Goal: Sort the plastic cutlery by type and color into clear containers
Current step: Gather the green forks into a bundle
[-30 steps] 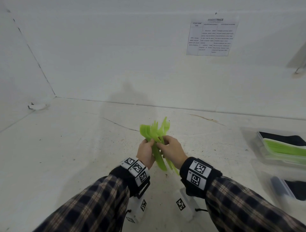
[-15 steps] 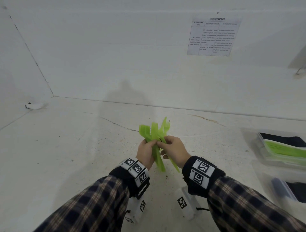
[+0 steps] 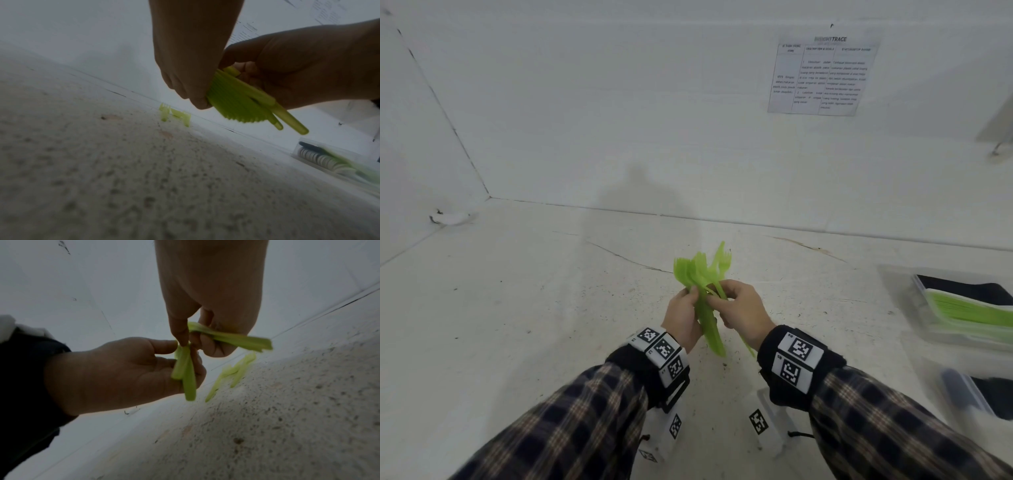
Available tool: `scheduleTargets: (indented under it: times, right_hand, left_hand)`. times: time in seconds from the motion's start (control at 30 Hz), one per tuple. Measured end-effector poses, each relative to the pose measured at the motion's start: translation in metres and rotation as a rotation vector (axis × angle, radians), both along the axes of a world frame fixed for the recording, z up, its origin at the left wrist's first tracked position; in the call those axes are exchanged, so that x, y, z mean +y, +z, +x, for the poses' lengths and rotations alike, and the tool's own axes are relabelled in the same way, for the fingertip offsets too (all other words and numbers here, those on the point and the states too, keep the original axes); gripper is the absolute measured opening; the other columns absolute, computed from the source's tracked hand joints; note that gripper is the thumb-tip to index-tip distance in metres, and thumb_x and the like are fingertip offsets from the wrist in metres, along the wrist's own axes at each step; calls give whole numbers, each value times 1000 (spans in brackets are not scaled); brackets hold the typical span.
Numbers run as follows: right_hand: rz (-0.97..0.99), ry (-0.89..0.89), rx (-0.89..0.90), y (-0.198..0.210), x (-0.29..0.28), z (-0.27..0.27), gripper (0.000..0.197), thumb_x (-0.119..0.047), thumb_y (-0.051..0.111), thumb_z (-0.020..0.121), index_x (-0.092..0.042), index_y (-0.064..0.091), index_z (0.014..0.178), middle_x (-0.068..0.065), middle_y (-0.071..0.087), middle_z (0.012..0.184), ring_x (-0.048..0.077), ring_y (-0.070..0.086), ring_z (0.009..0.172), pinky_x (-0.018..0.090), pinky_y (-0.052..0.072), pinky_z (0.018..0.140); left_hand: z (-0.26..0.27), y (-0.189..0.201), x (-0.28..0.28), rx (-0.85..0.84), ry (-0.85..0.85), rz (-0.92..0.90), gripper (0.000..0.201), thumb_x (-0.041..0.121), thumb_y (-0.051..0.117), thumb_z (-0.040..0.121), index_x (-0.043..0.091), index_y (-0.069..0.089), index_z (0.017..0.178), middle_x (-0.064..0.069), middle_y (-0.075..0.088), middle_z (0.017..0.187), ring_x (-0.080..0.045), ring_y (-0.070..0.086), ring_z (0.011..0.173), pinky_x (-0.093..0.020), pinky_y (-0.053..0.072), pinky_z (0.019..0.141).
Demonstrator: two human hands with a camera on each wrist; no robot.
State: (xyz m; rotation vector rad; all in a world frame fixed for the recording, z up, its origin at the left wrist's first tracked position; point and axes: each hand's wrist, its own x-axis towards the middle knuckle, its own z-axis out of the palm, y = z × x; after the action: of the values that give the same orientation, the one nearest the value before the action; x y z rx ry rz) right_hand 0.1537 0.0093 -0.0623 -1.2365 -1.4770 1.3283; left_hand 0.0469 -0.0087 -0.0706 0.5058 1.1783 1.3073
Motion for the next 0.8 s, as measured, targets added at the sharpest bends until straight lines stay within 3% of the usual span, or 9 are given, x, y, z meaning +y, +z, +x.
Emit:
scheduleTargets:
  times: [0.13,0.33,0.47,0.57,0.67,0.8]
  right_hand:
    - [30,-14,-39,-5,-3,-3,6,-14,67,82,-17,64,85,-5,60,75,3,48,56,17,38,53]
    - [86,-51,-110,-6,-4,-5,6,-17,67,82,-18,62,85,-2,63,84,14,59,76,32,52,70]
    - [71,-52,-104,-4,-3,-5,5,-15,67,83,-17,62,81,-4,61,76,8,53,60,19,42,54]
    - [-1,-6,-60,-1,-4,-5,1,-13,62,85,-13,63,85,0,58,74,8,47,53,19,39,48]
    - [-42,-52,3,1,-4,-7,8,-14,56,89,-12,62,85,-1,55,70,11,47,51,23,39,48]
    - [-30,-49,-60,-3,-1,-6,13,-10,53,90,-8,65,92,1,59,72,14,53,59,22,46,53]
  left_hand:
    - [1,-2,-1,-12,33,-30,31,18,33,103,3,55,119,-15,61,109,-21,61,85,-32,48,60]
    - [0,-3,-2,-24,24,-6,28,16,34,103,4,55,118,-12,62,106,-20,62,88,-35,49,60]
    - [0,-4,-3,-5,-8,-2,26,15,38,101,5,57,116,-12,63,108,-22,61,88,-35,49,62]
    - [0,-6,-3,1,2,-4,23,14,41,100,6,60,112,-16,62,108,-26,61,85,-37,50,65]
    - [0,-7,-2,9,24,0,22,13,43,100,7,61,110,-16,61,106,-26,59,82,-35,50,64]
    - [-1,-6,-2,5,20,13,19,10,43,99,7,60,106,-15,63,101,-24,61,81,-33,52,57]
